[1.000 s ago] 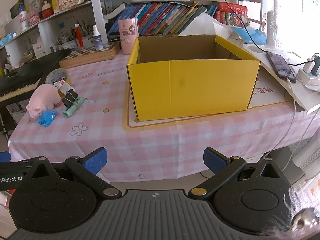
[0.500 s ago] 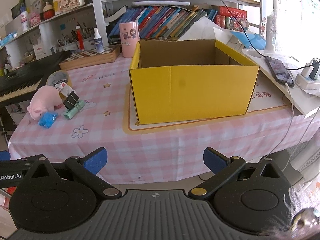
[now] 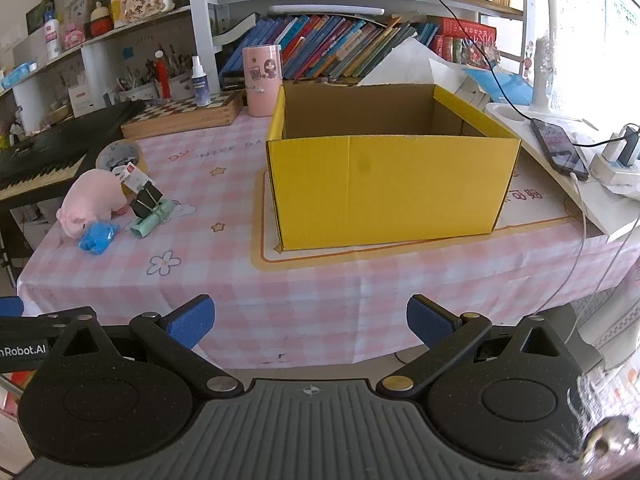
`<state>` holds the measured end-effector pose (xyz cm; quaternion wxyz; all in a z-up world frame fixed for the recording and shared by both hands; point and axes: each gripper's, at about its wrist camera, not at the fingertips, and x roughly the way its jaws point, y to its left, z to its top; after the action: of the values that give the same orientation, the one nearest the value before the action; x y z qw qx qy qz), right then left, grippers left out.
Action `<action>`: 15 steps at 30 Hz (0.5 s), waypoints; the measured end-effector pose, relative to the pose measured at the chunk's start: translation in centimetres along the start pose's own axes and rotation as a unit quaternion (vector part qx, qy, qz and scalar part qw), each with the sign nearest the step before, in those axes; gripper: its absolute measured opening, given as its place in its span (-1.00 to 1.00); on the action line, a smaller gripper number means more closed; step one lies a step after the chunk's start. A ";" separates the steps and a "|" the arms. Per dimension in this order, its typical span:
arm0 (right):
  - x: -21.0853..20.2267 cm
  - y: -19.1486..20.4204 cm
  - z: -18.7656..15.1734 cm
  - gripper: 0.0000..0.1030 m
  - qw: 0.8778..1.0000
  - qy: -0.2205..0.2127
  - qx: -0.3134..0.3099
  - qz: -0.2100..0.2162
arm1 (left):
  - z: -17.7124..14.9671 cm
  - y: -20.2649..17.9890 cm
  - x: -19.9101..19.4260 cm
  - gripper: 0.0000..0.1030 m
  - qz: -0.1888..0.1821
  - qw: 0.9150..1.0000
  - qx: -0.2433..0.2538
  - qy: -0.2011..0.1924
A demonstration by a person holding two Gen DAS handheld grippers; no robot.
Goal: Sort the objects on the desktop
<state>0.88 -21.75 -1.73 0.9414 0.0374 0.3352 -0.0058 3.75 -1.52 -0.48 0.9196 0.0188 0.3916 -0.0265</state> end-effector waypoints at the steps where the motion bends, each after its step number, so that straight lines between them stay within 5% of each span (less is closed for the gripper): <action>1: 0.0 0.0 0.0 1.00 1.000 -0.001 0.000 0.001 | 0.0 0.0 0.0 0.87 0.000 1.000 0.000 -0.001; 15: 0.2 -0.2 0.2 1.00 1.000 0.000 -0.005 0.002 | 0.0 -0.6 0.4 0.87 -0.001 1.000 -0.003 0.010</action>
<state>1.18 -21.99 -1.70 0.9415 0.0336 0.3354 -0.0027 3.99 -2.12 -0.82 0.9157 0.0156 0.4006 -0.0264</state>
